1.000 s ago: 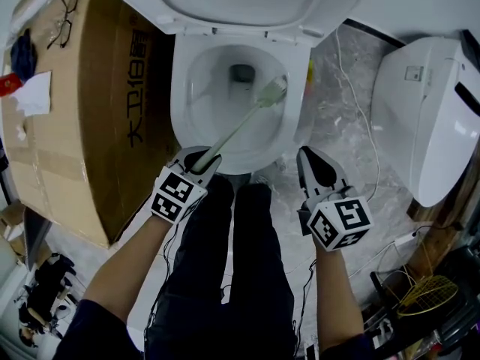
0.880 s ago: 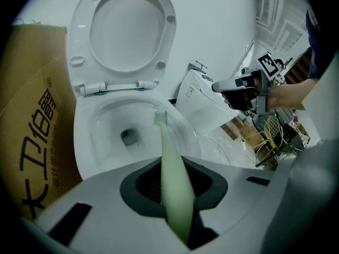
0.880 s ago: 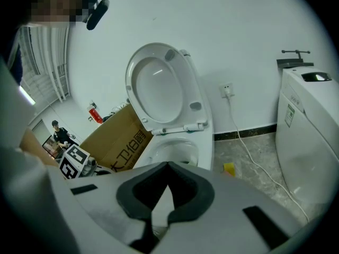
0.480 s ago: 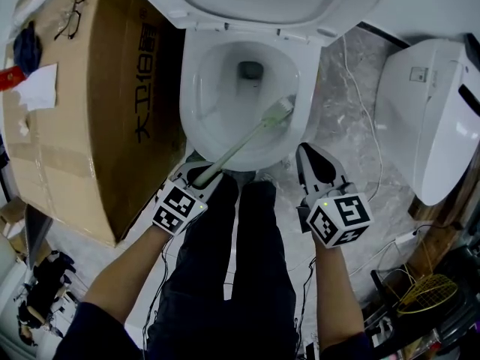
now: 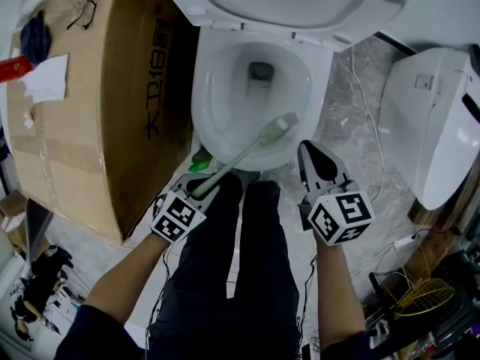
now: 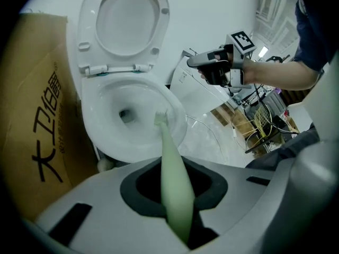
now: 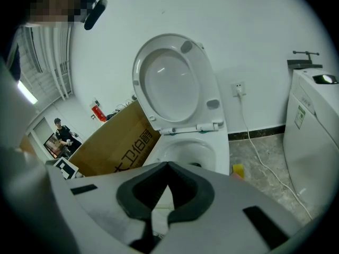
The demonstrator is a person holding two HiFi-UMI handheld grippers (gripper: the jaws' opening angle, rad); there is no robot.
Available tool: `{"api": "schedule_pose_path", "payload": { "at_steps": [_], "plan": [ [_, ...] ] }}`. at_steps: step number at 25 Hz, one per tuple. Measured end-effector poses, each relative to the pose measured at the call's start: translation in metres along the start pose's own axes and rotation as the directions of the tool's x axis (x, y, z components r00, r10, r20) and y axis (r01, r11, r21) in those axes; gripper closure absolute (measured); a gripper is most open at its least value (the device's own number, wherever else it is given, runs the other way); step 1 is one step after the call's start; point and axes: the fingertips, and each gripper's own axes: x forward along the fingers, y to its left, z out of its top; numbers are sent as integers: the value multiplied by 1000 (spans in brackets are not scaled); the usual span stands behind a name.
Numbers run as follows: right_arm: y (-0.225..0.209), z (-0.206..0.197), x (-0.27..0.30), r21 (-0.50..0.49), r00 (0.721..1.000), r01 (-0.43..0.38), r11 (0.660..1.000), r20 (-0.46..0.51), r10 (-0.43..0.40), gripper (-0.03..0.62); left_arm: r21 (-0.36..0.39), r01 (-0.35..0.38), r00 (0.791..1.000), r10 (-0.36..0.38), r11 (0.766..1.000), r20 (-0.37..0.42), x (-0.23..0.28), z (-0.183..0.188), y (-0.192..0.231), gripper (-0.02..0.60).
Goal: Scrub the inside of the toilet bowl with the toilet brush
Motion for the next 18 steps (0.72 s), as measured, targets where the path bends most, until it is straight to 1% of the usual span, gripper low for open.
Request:
{"api": "schedule_pose_path", "payload": {
  "at_steps": [3, 8, 13, 18],
  "plan": [
    [5, 1, 2, 1, 1000, -5, 1000, -3, 5, 591, -24, -5, 1000, 5, 1000, -18, -6, -11, 1, 497],
    [12, 2, 10, 5, 1000, -14, 1000, -10, 14, 591, -56, -28, 999, 25, 998, -38, -13, -18, 12, 497],
    [16, -3, 19, 6, 999, -19, 1000, -31, 19, 591, -88, -64, 997, 59, 994, -52, -19, -25, 26, 497],
    [19, -2, 27, 5, 999, -23, 1000, -47, 23, 591, -149, -121, 992, 113, 981, -59, -32, -33, 42, 497]
  ]
}}
